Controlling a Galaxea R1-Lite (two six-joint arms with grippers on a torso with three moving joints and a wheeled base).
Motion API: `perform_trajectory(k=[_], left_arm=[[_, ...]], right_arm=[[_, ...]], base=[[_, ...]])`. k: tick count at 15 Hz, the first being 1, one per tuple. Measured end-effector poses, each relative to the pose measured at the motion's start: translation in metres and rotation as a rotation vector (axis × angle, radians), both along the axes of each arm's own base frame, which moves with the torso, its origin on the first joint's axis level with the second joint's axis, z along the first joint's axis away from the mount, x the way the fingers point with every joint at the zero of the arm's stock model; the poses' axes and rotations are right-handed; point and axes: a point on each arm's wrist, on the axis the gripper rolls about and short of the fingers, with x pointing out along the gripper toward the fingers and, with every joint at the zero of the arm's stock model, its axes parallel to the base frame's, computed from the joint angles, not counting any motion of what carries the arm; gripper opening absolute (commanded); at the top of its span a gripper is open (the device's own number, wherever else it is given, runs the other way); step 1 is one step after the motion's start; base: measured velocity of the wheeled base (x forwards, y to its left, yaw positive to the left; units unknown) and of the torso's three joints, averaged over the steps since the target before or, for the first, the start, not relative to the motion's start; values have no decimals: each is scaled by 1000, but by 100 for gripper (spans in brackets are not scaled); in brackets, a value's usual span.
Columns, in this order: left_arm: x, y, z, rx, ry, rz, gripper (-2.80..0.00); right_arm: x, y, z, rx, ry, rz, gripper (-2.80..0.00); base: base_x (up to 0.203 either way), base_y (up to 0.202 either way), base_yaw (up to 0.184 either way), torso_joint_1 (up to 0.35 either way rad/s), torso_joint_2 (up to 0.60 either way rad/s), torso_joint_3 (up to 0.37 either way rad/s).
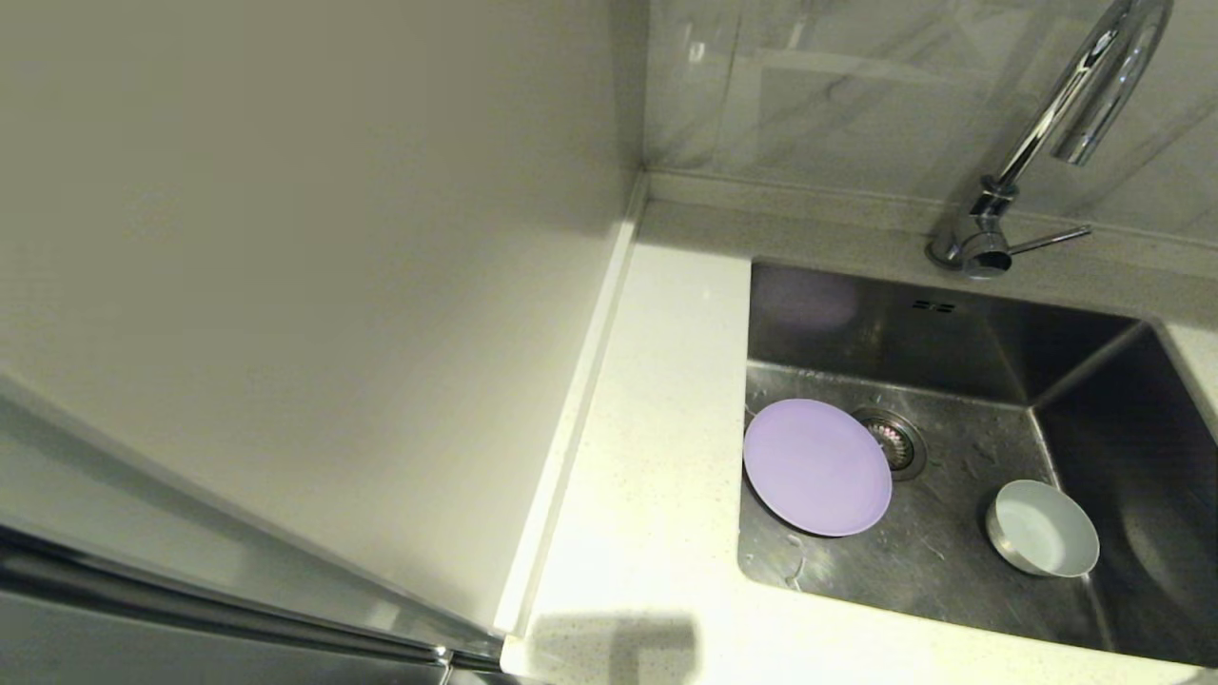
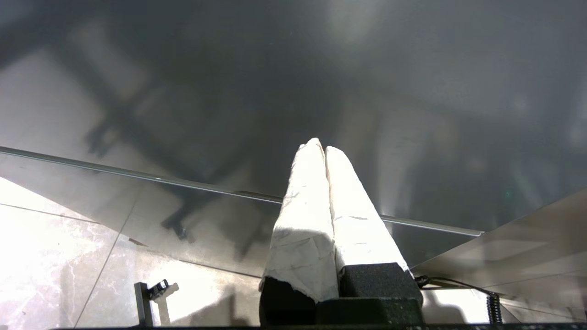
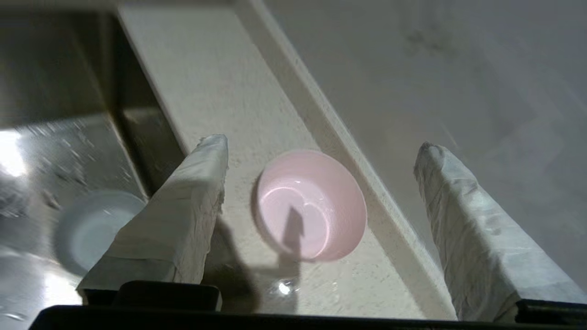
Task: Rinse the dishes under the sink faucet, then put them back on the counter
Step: Put a bowl back to the table from the sink
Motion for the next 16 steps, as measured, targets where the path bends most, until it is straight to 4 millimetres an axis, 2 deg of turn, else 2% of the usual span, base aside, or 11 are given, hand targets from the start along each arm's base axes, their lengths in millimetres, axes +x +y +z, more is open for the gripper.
perform_trajectory(k=[4,7,9,13,16], left_arm=[[0,0,0,0,0,0,-280],[0,0,0,0,0,0,-280],[0,0,0,0,0,0,-280],[0,0,0,0,0,0,-280],[0,0,0,0,0,0,-280]], right_arm=[[-34,50,-23,18,-123,-38,0],[-59,85,-40,-24,-180,14,0],[-77,102,-58,-41,-168,55,0],[-96,106,-84,7,-67,6,0],[-103,107,-95,86,-31,-141,0]], base=[[0,0,0,0,0,0],[0,0,0,0,0,0],[0,0,0,0,0,0],[0,0,0,0,0,0],[0,0,0,0,0,0]])
